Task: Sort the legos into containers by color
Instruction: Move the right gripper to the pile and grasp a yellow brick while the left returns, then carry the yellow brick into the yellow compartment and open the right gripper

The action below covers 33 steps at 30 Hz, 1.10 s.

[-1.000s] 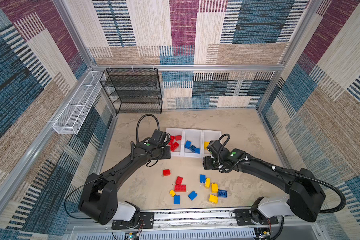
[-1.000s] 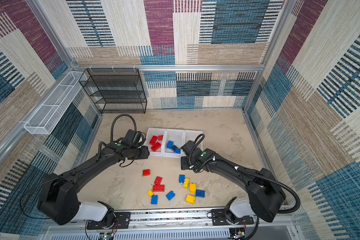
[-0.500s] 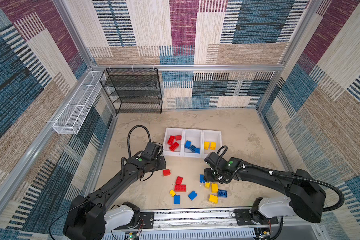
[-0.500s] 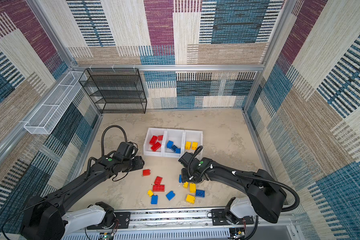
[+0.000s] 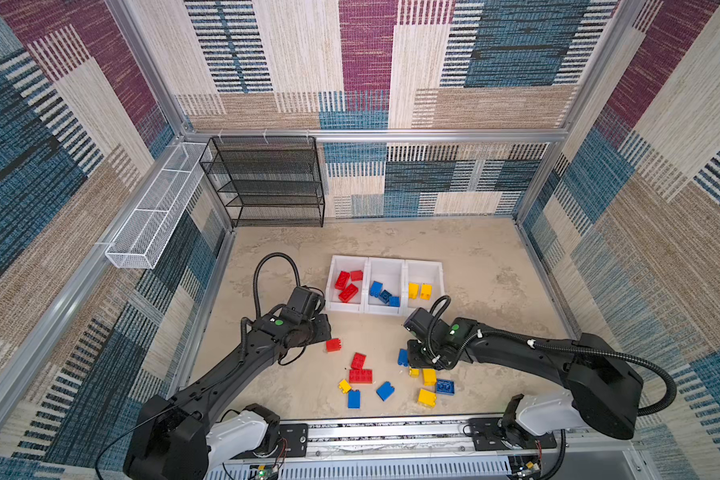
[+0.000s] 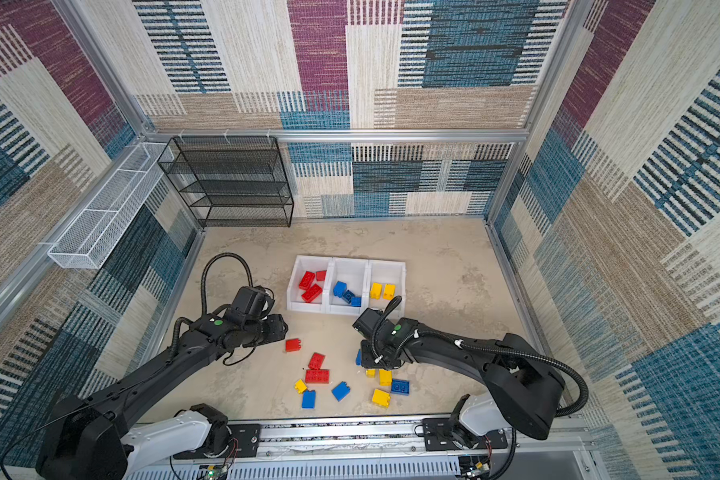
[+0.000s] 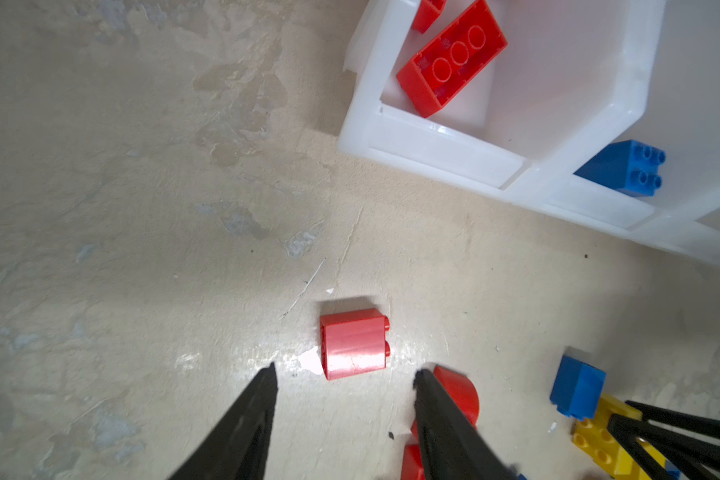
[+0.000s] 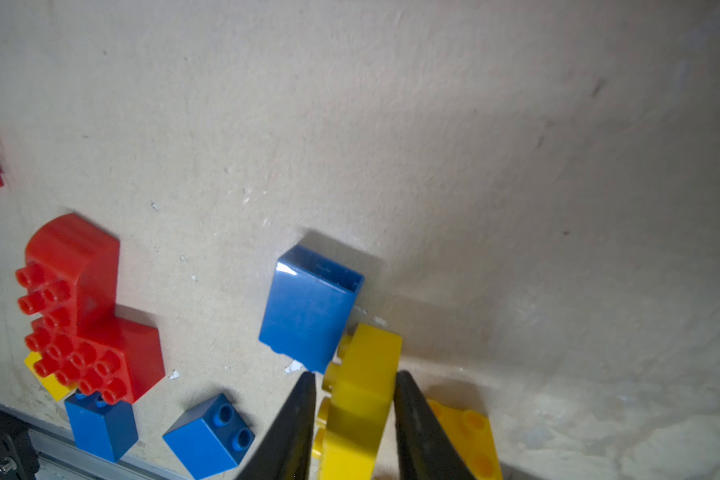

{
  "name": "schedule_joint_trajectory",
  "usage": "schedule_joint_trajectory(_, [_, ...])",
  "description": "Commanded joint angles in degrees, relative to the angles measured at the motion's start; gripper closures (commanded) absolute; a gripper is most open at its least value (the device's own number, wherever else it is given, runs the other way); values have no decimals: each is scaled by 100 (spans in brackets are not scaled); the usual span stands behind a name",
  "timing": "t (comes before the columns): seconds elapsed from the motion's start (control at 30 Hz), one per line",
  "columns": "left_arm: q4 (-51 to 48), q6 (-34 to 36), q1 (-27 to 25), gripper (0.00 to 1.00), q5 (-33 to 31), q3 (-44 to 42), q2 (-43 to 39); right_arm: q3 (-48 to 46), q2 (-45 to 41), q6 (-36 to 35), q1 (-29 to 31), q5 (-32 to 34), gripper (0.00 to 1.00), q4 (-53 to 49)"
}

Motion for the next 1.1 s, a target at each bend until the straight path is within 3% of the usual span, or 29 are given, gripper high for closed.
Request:
schedule_joint_trajectory(0.0, [11,-105,-2,43,37,-44,-58,64,80,63,26,-19,68,211])
schedule_joint_trajectory(0.47, [-165,-132,-4,43,123,-86,-271,777,108,-289,-81,295,76,225])
schedule_joint_trajectory(0.83, [-446,-295,-121,43,326,-373,-824,2327,822,-1818,-1608,555,76,363])
schedule_joint_trajectory(1.07, [-543,-647,-408,43,285,-733,-1231,2856,1479,-2257,-2088,680,76,438])
